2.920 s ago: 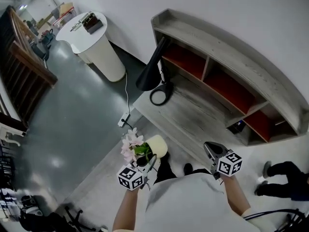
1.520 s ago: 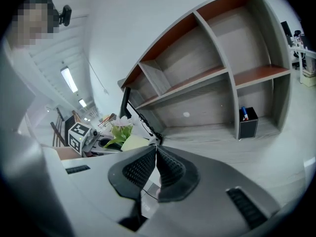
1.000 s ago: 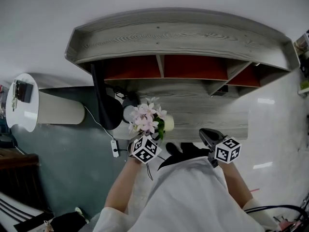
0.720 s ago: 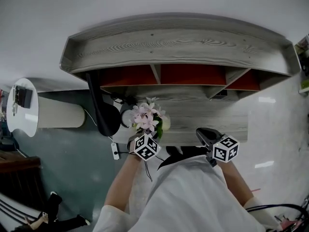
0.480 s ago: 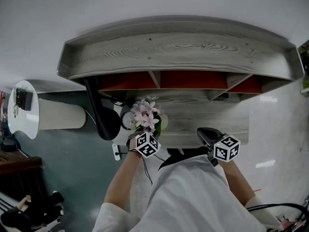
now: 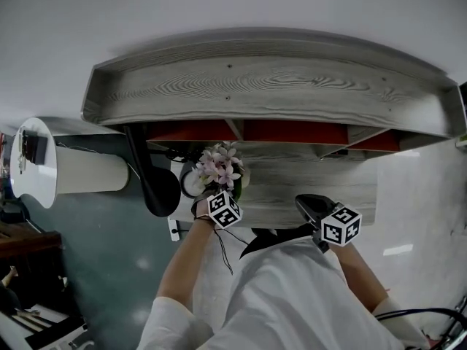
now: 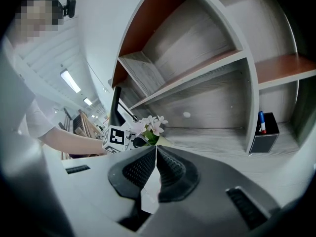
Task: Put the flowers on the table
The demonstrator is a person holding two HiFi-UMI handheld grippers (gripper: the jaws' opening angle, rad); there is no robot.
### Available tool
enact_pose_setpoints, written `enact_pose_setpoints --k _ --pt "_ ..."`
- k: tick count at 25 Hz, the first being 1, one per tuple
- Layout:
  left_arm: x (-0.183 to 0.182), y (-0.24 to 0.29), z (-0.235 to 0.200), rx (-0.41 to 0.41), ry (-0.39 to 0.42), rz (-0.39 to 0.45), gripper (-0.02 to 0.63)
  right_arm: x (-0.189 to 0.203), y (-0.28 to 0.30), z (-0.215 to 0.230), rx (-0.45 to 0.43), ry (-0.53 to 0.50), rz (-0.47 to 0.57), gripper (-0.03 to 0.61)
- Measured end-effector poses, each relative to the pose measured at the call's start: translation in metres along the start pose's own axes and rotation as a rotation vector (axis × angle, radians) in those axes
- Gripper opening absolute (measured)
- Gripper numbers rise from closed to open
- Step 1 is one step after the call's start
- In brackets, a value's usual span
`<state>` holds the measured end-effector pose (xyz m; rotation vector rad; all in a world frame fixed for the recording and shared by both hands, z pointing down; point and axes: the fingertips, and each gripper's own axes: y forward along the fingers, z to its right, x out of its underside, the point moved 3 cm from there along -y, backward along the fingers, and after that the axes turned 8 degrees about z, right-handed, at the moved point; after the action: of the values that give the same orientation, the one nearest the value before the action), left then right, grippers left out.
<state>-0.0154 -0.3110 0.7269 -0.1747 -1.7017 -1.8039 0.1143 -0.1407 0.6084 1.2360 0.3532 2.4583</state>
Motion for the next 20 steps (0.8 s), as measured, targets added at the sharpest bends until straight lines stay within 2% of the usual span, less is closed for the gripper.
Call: enact_pose_setpoints --k 8,12,20 --pt "0.019 0.033 -0.022 -0.027 0.052 -0.081 0.054 0.000 0.008 0.004 -0.022 -0.020 -0.050 0.018" --pt "0.017 0.045 -0.034 -0.028 0.039 -0.085 0.055 0.006 0.008 0.007 -0.022 -0.017 -0.076 0.018" --pt "0.025 0.072 -0.052 -0.042 0.069 -0.128 0.055 0.008 0.013 0.008 -0.030 -0.031 -0.116 0.018"
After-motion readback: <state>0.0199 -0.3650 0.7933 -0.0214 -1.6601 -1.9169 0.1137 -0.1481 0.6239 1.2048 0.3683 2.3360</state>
